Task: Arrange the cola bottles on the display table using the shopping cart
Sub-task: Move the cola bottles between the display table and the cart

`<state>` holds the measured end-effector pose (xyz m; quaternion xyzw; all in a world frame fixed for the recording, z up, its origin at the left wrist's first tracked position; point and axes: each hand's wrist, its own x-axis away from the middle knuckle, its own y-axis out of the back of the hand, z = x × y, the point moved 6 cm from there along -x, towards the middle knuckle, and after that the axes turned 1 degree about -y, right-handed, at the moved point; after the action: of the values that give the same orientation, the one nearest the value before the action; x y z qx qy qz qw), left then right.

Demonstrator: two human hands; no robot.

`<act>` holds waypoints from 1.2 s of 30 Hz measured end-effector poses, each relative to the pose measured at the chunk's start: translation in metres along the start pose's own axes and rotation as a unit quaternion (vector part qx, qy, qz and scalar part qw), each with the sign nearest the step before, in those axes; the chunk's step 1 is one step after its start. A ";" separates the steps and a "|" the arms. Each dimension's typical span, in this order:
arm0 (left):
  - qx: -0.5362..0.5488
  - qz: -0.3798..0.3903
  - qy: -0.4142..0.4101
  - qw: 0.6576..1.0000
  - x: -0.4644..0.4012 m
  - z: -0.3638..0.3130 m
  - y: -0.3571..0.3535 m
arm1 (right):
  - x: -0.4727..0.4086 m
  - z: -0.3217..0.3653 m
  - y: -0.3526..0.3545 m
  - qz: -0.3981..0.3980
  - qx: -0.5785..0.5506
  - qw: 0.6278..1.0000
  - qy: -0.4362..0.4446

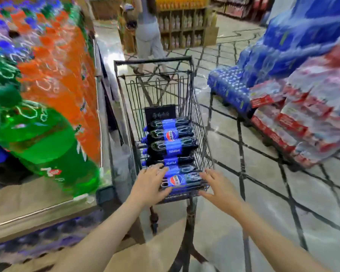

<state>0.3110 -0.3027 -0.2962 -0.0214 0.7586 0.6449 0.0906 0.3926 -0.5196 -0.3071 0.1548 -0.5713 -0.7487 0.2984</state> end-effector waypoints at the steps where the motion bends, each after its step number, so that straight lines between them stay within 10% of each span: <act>1: 0.002 -0.006 0.008 1.000 -0.011 -0.005 -0.002 | -0.009 -0.013 0.006 0.002 -0.007 1.000 0.008; 22: 0.004 0.036 0.198 0.979 -0.154 0.096 -0.038 | -0.231 -0.072 0.030 0.078 0.032 0.988 0.127; 36: 0.047 0.285 0.202 0.936 -0.223 0.240 -0.204 | -0.389 -0.100 -0.107 0.223 0.087 0.968 0.072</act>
<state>0.5872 -0.1204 -0.4949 0.0699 0.7644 0.5895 -0.2516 0.7222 -0.3346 -0.4804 0.1027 -0.6309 -0.5979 0.4837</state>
